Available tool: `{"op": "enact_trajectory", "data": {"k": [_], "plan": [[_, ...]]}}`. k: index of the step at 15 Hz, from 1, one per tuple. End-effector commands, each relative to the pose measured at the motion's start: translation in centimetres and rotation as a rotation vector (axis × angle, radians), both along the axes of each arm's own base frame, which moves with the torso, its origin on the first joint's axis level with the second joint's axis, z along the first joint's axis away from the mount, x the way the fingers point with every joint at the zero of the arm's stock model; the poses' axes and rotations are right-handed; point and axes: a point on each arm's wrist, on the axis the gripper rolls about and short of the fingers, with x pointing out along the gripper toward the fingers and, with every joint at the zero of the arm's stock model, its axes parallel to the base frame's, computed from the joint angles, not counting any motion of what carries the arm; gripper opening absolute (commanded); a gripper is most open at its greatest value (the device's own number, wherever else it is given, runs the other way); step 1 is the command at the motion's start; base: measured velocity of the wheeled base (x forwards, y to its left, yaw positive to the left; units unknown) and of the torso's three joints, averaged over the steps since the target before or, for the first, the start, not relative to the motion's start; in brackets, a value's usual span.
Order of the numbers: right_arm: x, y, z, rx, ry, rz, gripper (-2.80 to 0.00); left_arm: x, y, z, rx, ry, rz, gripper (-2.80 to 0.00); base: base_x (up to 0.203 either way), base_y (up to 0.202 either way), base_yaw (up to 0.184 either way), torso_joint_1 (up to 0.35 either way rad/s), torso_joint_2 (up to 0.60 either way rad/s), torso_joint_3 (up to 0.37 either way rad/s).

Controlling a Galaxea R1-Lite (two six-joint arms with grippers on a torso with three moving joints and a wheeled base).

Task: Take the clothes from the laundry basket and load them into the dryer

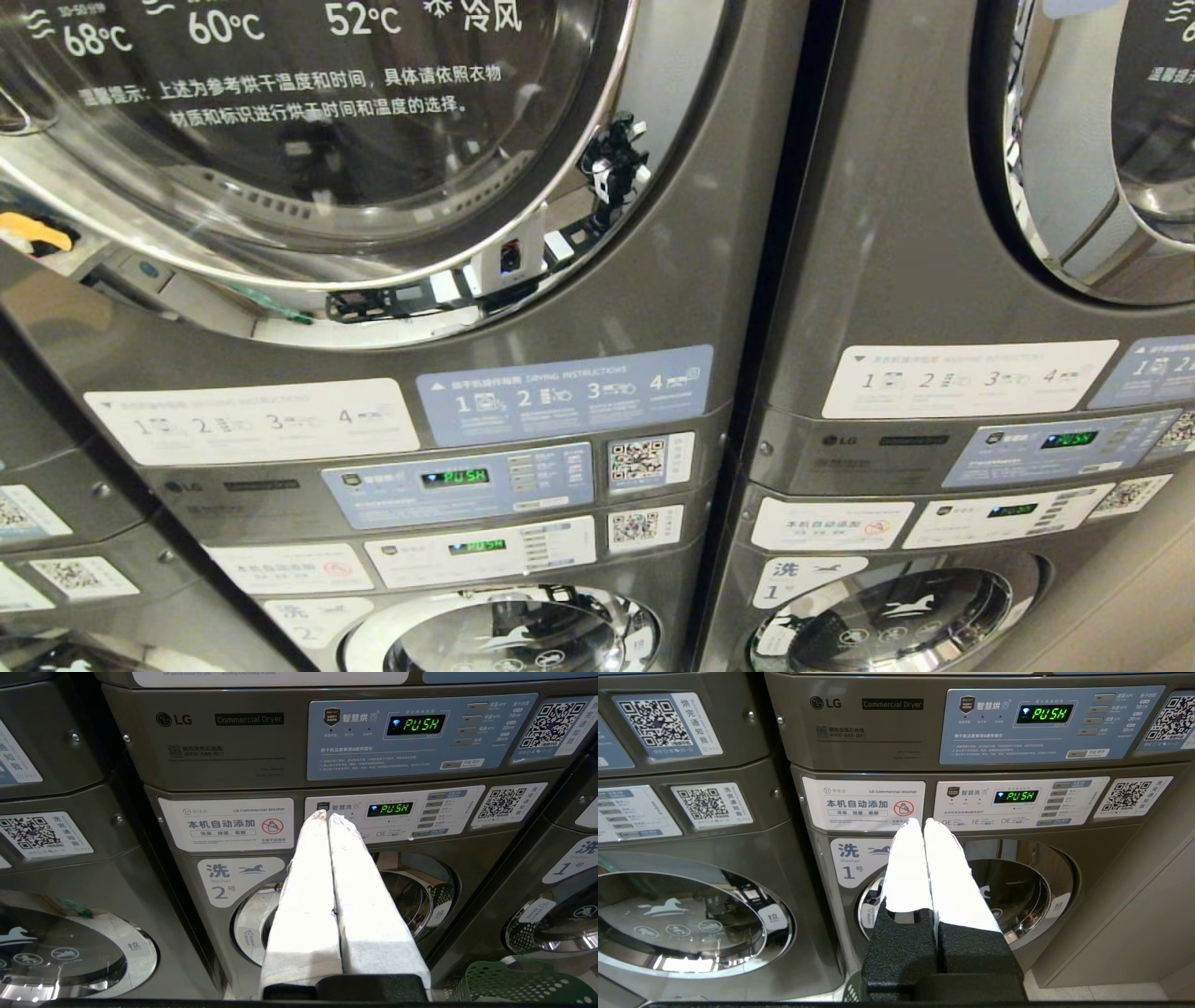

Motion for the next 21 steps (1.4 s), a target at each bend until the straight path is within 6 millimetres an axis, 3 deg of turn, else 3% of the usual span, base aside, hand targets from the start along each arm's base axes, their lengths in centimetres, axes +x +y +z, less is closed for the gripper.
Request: {"op": "enact_trajectory", "data": {"k": [1,21], "plan": [[0.00,0.00,0.00,0.000,0.000,0.001,-2.80,0.02,0.00,-0.04,0.000,0.002,0.000,-2.80,0.000,0.000,0.000,0.000,0.00,0.000],[0.00,0.00,0.00,0.000,0.000,0.001,-2.80,0.01,0.00,-0.04,0.000,0.001,0.000,-2.80,0.000,0.000,0.000,0.000,0.00,0.000]]}}
